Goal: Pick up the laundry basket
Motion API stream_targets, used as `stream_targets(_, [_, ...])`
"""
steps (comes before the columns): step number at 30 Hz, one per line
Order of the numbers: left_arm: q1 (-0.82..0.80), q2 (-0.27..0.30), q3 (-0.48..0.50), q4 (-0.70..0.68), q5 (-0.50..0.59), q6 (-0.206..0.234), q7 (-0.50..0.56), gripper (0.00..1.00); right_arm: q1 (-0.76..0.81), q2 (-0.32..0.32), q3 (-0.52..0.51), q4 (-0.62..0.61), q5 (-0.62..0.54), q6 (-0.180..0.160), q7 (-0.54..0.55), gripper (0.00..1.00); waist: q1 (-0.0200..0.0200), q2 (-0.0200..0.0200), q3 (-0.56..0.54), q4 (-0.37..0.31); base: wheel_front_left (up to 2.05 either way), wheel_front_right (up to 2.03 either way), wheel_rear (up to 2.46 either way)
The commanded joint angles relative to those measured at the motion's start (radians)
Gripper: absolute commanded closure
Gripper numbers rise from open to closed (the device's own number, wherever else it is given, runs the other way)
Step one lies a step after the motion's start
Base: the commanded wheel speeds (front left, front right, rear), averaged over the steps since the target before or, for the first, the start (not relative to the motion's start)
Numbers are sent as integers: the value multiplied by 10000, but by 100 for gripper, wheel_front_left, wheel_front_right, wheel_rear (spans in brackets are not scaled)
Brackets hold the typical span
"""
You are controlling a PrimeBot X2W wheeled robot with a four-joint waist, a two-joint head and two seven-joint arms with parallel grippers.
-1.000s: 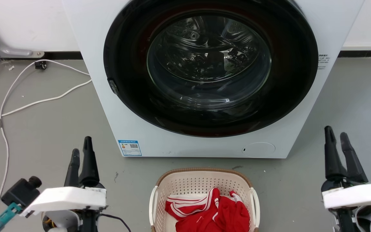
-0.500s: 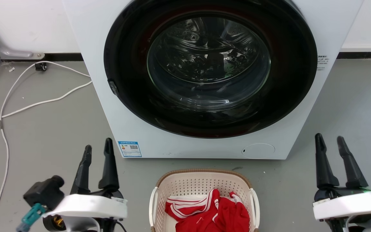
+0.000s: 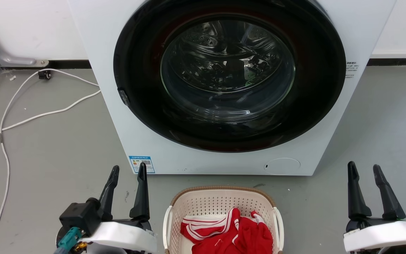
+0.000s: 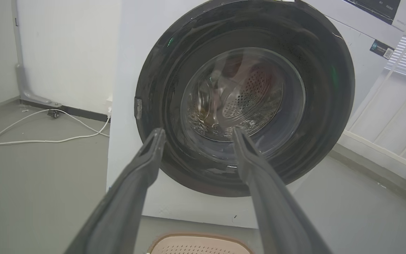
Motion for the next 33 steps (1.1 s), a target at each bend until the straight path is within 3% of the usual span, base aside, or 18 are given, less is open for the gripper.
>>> stream_targets(1, [-72, 63, -72, -50, 261, -8, -77, 0, 15, -31, -2, -39, -246, 0, -51, 0, 0, -1, -5, -2, 0, 0, 0])
stream_targets(23, [145, 256, -809, 717, 2215, 110, -582, 0, 252, -29, 271, 72, -2338, -1, -88, 0, 0, -1, -75, -41, 0, 0, 0])
stream_targets(33, [335, -89, -421, 785, 2101, -68, -768, 0, 393, -29, 261, 69, -2510, -1, -170, 0, 0, -1, -114, -38, 0, 0, 0])
